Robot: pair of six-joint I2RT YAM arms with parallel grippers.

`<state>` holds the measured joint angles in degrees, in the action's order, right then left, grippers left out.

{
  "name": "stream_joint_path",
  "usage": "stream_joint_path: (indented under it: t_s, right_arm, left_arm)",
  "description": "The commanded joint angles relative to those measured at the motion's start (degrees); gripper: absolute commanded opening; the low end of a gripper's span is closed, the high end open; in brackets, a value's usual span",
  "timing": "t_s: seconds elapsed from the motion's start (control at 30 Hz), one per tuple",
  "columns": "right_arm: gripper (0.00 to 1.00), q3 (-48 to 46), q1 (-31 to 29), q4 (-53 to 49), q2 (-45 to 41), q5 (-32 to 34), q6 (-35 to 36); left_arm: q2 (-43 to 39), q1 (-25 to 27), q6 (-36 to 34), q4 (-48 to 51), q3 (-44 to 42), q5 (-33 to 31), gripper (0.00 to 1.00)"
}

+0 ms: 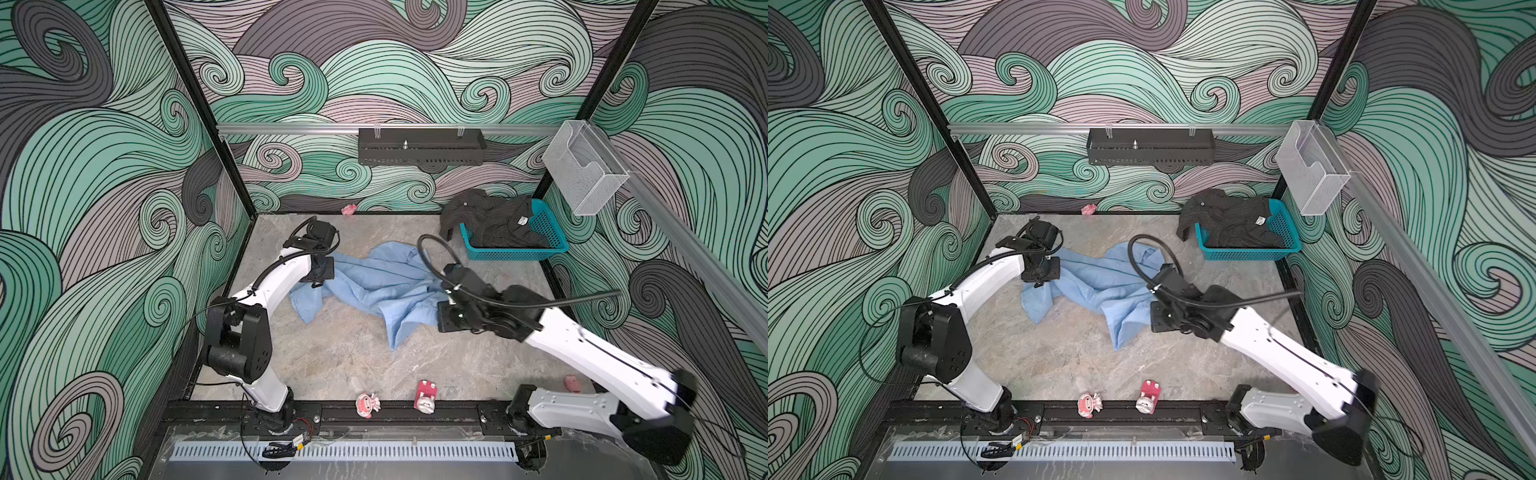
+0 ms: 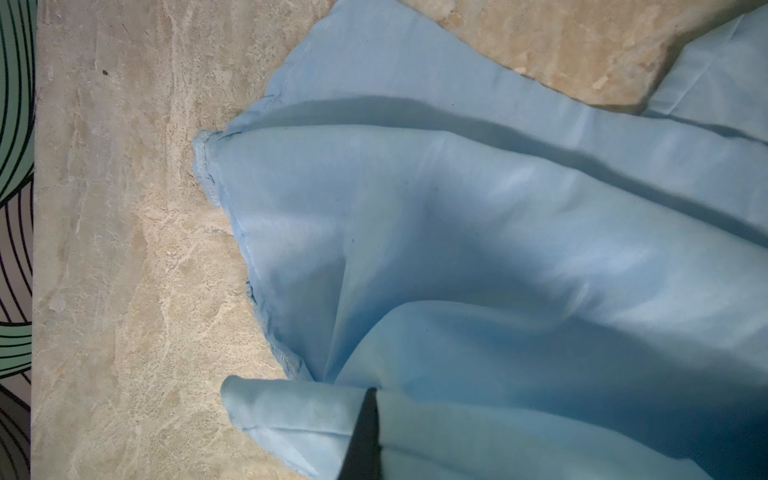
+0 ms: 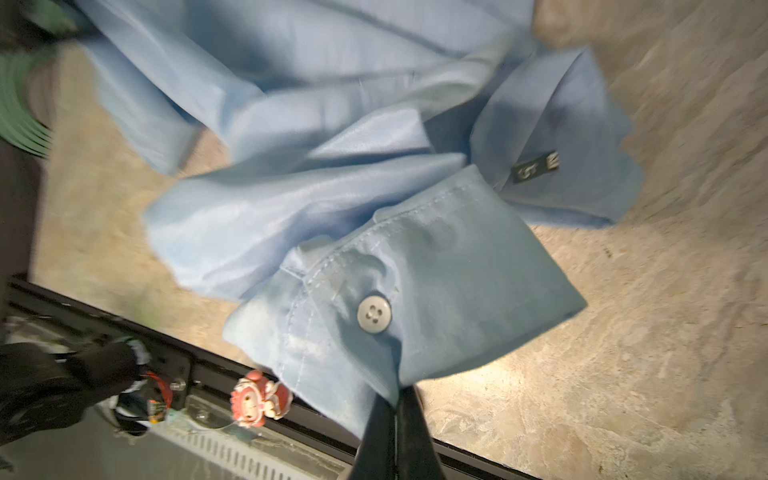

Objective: Fold and stack the long sleeve shirts

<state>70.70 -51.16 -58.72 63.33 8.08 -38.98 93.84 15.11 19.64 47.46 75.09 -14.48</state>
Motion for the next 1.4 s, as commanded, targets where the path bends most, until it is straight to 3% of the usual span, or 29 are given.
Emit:
stream_joint_path:
  t_s: [0.0,0.23,0.57,0.67,0.83,0.93,1.07,1.13,1.17,1.23,1.37]
  right_arm:
    - [0.0,3.7,1.0,-10.8,-4.5,6.1,1.3]
    - [0.0,13.3,4.0,-14.5,-7.3,11.8,3.4]
    - [0.0,6.4,7.4,-27.5,-10.7,14.5,-3.4]
    - [0.0,3.2,7.5,-32.4,-13.7,16.8,-7.2]
    - [0.0,-3.3,8.3,-35.5,-17.0,18.4,-10.1]
    - [0.01,-5.5,8.5,-35.5,-17.9,17.9,-10.9]
    - [0.22,-4.7,8.5,-35.8,-18.8,17.3,-11.5]
    - [0.4,-3.6,8.5,-35.8,-18.6,16.5,-11.8]
    - [0.44,-3.1,8.5,-35.8,-18.3,16.2,-12.0]
    - [0.52,-1.7,8.5,-35.1,-17.4,15.9,-11.9]
    - [0.54,-1.3,8.5,-28.2,-14.4,12.7,-9.8]
  left_arm:
    - [-2.1,-0.2,0.6,1.6,-0.8,-1.2,0.05]
    - [-8.0,0.5,1.5,2.1,-6.8,1.5,0.06]
    - [-23.7,8.5,7.2,2.3,-22.9,5.5,0.16]
    - [-27.3,10.2,10.6,2.5,-27.2,5.6,0.3]
    - [-31.5,10.6,14.5,4.6,-29.3,4.3,0.62]
    - [-34.3,10.6,15.8,7.0,-26.7,-1.2,0.7]
    - [-37.6,10.5,17.9,6.4,-25.2,-10.5,0.77]
    - [-38.5,9.5,18.8,5.1,-25.5,-11.8,0.81]
    - [-38.6,9.0,19.2,4.8,-25.6,-11.8,0.81]
    - [-38.0,7.6,20.0,3.6,-26.1,-11.0,0.82]
    - [-36.3,3.8,21.7,0.3,-27.8,-6.2,0.83]
